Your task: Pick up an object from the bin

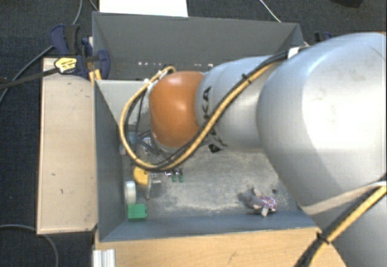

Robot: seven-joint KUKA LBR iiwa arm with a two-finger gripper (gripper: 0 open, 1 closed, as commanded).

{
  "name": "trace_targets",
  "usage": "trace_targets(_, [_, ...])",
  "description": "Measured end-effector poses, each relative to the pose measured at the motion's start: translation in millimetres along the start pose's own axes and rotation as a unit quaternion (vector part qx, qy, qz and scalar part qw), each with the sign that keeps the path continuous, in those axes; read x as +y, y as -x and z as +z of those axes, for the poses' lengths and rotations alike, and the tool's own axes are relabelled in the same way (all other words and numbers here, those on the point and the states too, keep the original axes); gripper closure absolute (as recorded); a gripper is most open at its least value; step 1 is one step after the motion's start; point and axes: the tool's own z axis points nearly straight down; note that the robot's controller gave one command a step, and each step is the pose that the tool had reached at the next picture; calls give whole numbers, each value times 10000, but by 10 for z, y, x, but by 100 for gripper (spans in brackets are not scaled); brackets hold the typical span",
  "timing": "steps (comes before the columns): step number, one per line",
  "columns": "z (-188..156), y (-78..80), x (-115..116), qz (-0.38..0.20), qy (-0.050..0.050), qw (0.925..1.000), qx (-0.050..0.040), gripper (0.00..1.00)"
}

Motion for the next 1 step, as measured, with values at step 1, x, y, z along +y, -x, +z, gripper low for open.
trace_targets(1, [-610,-41,-18,-663,13,9978,-79,0])
